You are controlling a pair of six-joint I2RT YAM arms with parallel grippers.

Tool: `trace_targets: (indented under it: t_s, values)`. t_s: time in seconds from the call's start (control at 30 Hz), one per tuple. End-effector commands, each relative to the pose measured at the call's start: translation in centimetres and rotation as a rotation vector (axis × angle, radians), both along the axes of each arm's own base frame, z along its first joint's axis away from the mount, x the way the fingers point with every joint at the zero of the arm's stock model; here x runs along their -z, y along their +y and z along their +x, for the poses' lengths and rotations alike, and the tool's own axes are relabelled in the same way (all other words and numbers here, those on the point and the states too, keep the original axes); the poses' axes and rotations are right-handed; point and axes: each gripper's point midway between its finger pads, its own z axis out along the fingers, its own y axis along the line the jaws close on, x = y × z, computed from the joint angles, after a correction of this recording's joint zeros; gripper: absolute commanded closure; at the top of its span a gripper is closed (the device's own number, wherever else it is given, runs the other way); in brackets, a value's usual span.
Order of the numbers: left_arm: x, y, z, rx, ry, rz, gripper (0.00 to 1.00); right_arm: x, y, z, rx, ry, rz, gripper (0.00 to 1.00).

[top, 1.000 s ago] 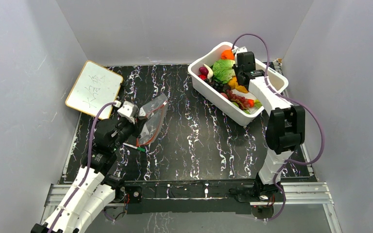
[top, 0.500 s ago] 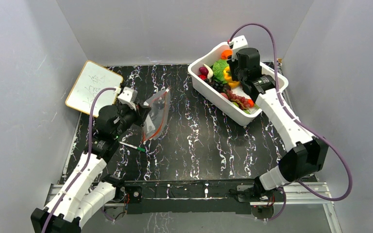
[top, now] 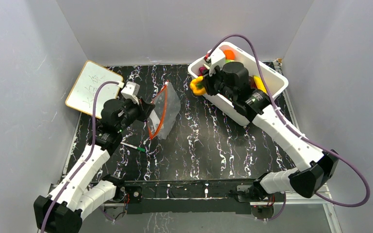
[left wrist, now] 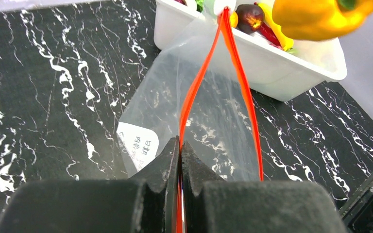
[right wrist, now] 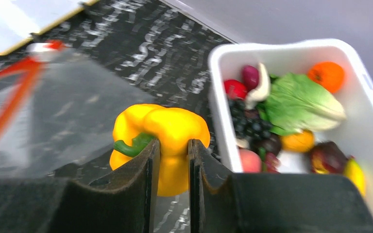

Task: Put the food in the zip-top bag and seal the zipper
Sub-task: Place the fake vegetable in the zipper food storage bag.

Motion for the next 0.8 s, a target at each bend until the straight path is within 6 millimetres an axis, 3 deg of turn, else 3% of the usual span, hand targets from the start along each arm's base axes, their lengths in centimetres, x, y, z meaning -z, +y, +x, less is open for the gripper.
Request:
trace_targets:
  t_s: [0.0,0.3,0.43,0.63,0.77]
  values:
    - [-1.2,-0.8,0.3,0.008,0.047,-0.047,1.0,-4.8,3.5,-3.3,-0.16,-0.095,0.177,1.0]
    - [-0.4,-1.5,-0.2,0.009,0.171,-0.102,1.0,-9.0,8.6,-9.7,-0.444,-0.114,0.465,1.0]
    - [-0.8,-1.9,-0.5,0.02,0.204,-0.142,1.0,-9.7,10.3,-11.6,-0.541,-0.098,0.572,1.0]
    - [-1.7,-2.3,-1.1,0.035,0.233,-0.186,1.0,-9.0,12.3,-12.4,-0.586,-0.061,0.626,1.0]
    - [-2.3,-2.5,-1.6,0.052,0.234,-0.209,1.0,-6.5,12.4,-11.4,-0.536,-0.052,0.626,1.0]
